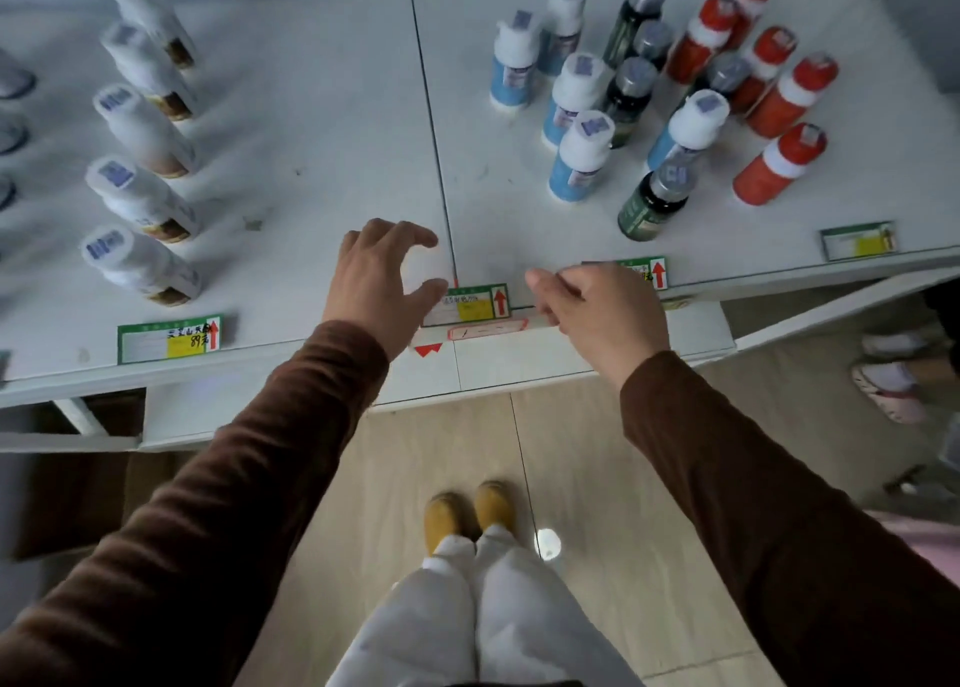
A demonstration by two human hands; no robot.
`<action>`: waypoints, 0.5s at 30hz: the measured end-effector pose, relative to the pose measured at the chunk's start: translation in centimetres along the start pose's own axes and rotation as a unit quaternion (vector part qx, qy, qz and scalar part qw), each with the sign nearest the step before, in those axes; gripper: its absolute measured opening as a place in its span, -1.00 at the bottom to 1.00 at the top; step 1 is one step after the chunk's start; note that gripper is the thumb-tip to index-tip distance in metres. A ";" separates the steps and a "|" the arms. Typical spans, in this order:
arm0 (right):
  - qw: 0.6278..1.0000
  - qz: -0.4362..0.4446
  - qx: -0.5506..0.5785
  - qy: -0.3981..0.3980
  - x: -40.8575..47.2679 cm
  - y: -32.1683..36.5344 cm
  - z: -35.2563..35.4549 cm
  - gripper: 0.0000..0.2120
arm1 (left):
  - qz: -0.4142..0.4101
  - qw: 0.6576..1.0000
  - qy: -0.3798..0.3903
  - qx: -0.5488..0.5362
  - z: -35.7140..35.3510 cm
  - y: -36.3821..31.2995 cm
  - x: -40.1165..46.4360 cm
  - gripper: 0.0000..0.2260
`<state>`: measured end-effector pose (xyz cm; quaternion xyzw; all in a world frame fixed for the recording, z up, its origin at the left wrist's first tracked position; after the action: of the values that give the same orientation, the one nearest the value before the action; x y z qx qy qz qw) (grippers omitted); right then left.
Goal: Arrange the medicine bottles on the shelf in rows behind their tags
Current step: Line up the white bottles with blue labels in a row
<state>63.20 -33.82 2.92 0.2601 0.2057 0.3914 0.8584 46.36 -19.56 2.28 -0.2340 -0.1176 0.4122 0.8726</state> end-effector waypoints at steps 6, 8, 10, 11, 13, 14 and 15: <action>0.988 0.108 -0.024 -0.104 4.7 1.2 7.7 -0.85 | -0.027 0.999 0.007 -0.033 0.4 -4.1 4.5 -0.65; 0.985 0.136 -0.039 -0.102 6.5 1.2 9.2 -0.88 | -0.030 0.999 0.009 -0.040 -0.6 -5.5 6.2 -0.63; 0.980 0.166 -0.068 -0.089 8.4 1.2 10.2 -0.85 | -0.028 0.998 0.017 -0.047 -2.1 -6.8 7.7 -0.60; 0.977 0.180 -0.086 -0.075 9.3 1.1 10.4 -0.81 | -0.024 0.998 0.022 -0.050 -3.0 -7.4 8.4 -0.58; 0.970 0.207 -0.127 -0.025 11.2 1.2 10.5 -0.70 | -0.006 0.998 0.030 -0.063 -4.9 -8.5 9.6 -0.53; 0.964 0.220 -0.146 0.008 12.1 1.2 10.3 -0.65 | 0.008 0.997 0.032 -0.076 -5.8 -8.9 10.0 -0.50; 0.958 0.234 -0.159 0.039 12.7 1.3 10.2 -0.60 | 0.023 0.995 0.030 -0.091 -6.7 -9.4 10.4 -0.47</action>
<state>75.90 -26.10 9.72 0.1454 0.1079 0.6189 0.7644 61.88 -18.76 1.38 -0.3275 -0.1226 0.4122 0.8413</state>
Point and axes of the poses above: each hand's wrist, its own x-axis towards the middle knuckle, its own z-axis out of the back of the hand, y = z × x, the point moved 3 cm from there along x, towards the middle knuckle, and after that the axes turned 6 degrees about x, right-handed, at the moved point
